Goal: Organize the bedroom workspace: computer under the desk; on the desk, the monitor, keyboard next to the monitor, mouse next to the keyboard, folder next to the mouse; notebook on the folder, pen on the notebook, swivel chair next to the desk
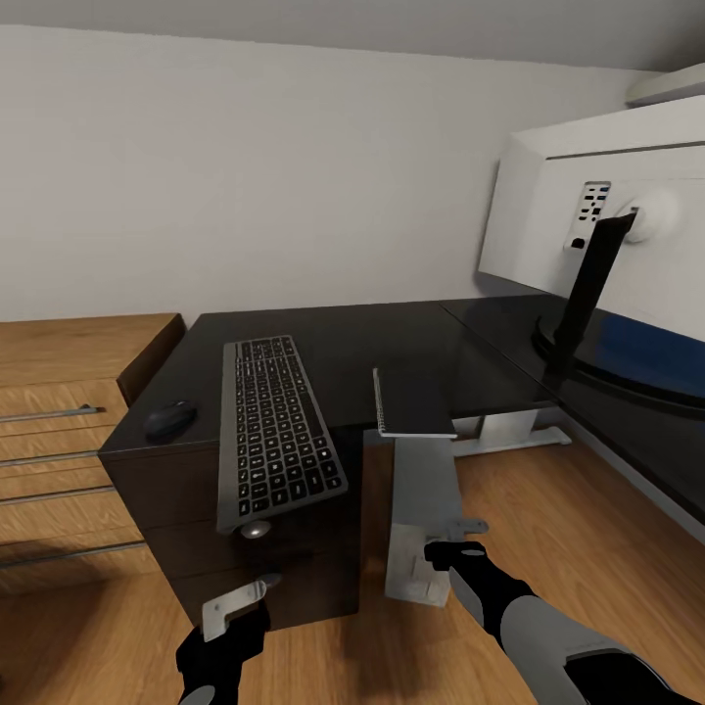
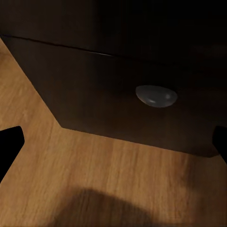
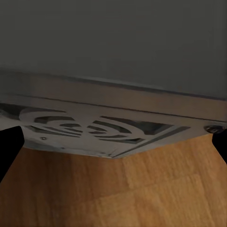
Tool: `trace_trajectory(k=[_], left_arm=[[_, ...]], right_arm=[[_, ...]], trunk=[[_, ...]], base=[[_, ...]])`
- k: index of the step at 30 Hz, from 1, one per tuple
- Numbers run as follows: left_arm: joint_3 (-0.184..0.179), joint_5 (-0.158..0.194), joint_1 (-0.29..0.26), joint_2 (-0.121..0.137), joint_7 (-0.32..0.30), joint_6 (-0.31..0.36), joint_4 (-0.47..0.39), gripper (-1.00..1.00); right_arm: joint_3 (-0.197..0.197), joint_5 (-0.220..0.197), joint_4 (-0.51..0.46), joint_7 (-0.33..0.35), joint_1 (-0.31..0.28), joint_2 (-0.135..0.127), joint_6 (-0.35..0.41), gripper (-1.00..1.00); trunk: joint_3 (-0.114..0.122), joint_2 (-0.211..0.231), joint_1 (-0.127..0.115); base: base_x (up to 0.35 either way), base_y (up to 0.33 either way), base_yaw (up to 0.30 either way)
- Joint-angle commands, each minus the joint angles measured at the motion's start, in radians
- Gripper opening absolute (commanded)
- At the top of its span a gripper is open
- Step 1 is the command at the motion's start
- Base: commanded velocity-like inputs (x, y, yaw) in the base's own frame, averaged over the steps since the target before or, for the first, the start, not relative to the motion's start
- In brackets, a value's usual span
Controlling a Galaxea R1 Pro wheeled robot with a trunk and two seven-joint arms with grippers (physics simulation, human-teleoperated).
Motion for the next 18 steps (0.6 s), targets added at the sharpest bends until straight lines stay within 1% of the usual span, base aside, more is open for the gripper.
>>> trace_trajectory(k=[1, 9, 13, 18], left_arm=[[-0.001, 0.003, 0.000, 0.001, 0.005, 0.006, -0.002, 1.00], [-0.002, 0.004, 0.000, 0.001, 0.004, 0.006, -0.002, 1.00], [-0.002, 0.006, 0.000, 0.001, 0.004, 0.006, -0.002, 1.00], [-0.002, 0.008, 0.000, 0.001, 0.004, 0.006, -0.001, 1.00]], right_arm=[[0.007, -0.002, -0.003, -0.006, 0.000, 0.000, 0.006, 1.00], [0.007, -0.002, -0.003, -0.006, 0.000, 0.000, 0.006, 1.00], [0.007, -0.002, -0.003, -0.006, 0.000, 0.000, 0.006, 1.00], [0.007, -0.002, -0.003, -0.006, 0.000, 0.000, 0.006, 1.00]], trunk=[[-0.001, 0.000, 0.000], [-0.001, 0.000, 0.000], [-0.001, 0.000, 0.000], [-0.001, 0.000, 0.000]], base=[[0.000, 0.000, 0.000], [-0.009, 0.000, 0.000], [-0.211, 0.000, 0.000], [-0.302, 0.000, 0.000]])
